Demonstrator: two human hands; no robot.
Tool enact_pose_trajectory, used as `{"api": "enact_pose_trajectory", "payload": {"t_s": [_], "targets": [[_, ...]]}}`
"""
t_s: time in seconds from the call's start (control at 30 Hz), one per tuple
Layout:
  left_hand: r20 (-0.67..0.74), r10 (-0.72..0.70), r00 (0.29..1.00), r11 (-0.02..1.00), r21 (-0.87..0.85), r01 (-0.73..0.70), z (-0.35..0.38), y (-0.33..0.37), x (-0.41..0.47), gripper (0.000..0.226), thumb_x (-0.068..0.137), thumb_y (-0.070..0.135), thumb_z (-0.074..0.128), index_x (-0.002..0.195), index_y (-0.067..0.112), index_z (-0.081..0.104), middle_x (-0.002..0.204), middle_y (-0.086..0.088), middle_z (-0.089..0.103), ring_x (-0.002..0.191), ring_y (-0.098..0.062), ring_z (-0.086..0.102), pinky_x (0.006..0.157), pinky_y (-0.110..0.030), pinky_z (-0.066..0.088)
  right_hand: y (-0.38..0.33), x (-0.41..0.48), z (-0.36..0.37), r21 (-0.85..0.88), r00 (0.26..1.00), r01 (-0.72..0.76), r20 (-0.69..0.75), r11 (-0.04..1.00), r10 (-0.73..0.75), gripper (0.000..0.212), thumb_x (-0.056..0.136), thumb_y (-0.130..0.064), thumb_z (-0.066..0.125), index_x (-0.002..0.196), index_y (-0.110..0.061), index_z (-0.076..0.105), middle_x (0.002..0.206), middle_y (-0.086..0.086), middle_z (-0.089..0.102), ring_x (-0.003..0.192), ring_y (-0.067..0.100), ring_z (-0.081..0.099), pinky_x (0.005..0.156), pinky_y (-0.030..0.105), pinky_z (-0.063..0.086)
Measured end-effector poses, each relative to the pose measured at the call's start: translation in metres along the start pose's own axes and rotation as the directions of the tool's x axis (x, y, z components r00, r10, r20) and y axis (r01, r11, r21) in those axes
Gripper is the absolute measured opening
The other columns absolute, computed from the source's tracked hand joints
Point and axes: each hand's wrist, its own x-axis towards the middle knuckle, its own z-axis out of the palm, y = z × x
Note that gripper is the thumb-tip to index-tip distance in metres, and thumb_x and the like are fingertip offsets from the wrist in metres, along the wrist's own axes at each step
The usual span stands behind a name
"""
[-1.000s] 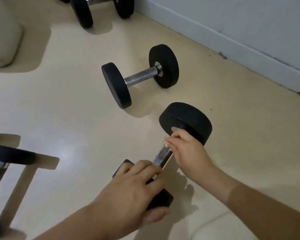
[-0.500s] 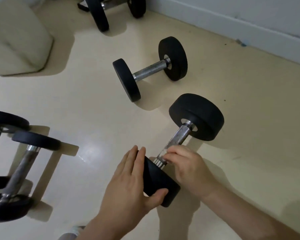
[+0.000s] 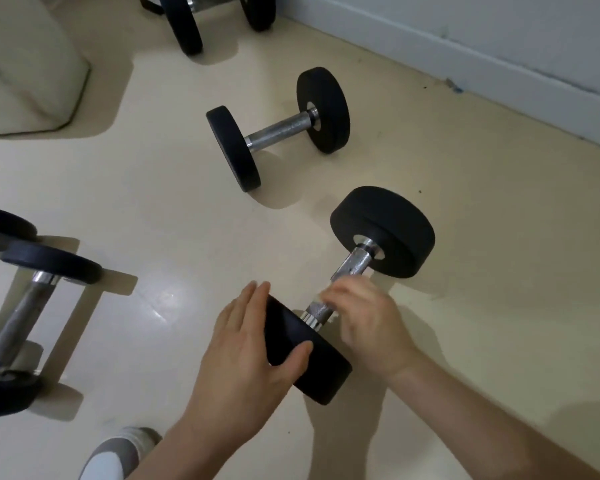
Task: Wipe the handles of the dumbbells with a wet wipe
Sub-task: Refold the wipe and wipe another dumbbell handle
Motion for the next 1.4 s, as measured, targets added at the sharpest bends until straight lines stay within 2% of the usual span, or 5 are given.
{"api": "enact_pose_trajectory", "payload": {"t_s": [0.77,0.9,1.04,1.24,1.4], "targets": [[0.305,0.292,0.906,0.869,0.311,-0.385,0.019,0.048,-0.019,0.071,0.065,0.077,0.038,0.126,0.041,0.041,0.102,0.011,0.028,0.1,-0.013,0.034,0.085,-0.031,0.039,0.03,-0.035,-0.043,-0.155,0.972,-0.234,-0.075,0.96,0.225,0.033,0.064,0.014,0.072,0.093,-0.003,0.073,0.089,0.01,0.065,0.089,0.027,0.065,0.075,0.037,0.057],[0.387,0.354,0.852,0.844,0.261,-0.469,0.024,0.054,-0.021,0.073,0.067,0.074,0.045,0.132,0.043,0.032,0.102,0.012,0.027,0.101,-0.012,0.033,0.087,-0.032,0.035,0.013,-0.058,-0.061,-0.16,0.973,-0.058,0.213,0.985,0.091,0.044,0.054,0.011,0.075,0.093,-0.008,0.073,0.086,0.006,0.066,0.077,0.023,0.064,0.062,0.034,0.057],[0.465,0.463,0.755,0.788,0.173,-0.59,0.027,0.056,-0.022,0.067,0.07,0.063,0.053,0.131,0.04,0.037,0.106,0.011,0.034,0.099,-0.015,0.038,0.085,-0.031,0.038,0.043,-0.039,-0.068,-0.283,0.954,-0.299,-0.06,0.911,0.294,0.042,0.054,0.013,0.076,0.091,-0.007,0.074,0.089,0.011,0.068,0.072,0.028,0.067,0.062,0.032,0.058],[0.474,0.651,0.593,0.683,-0.026,-0.73,0.039,0.057,-0.022,0.057,0.069,0.041,0.069,0.121,0.041,0.047,0.101,0.009,0.04,0.087,-0.012,0.041,0.075,-0.028,0.043,0.015,-0.074,-0.078,-0.226,0.951,-0.084,0.271,0.97,0.145,0.044,0.052,0.008,0.077,0.093,-0.008,0.072,0.089,0.006,0.065,0.077,0.023,0.064,0.063,0.035,0.057],[0.385,0.804,0.453,0.531,-0.122,-0.839,0.056,0.072,-0.036,0.032,0.071,0.031,0.069,0.103,0.029,0.066,0.097,0.007,0.052,0.087,-0.011,0.046,0.074,-0.02,0.041,0.042,-0.07,-0.086,-0.311,0.942,-0.274,0.105,0.91,0.319,0.032,0.06,0.008,0.077,0.087,-0.007,0.073,0.089,0.008,0.063,0.086,0.03,0.063,0.068,0.042,0.057]]}}
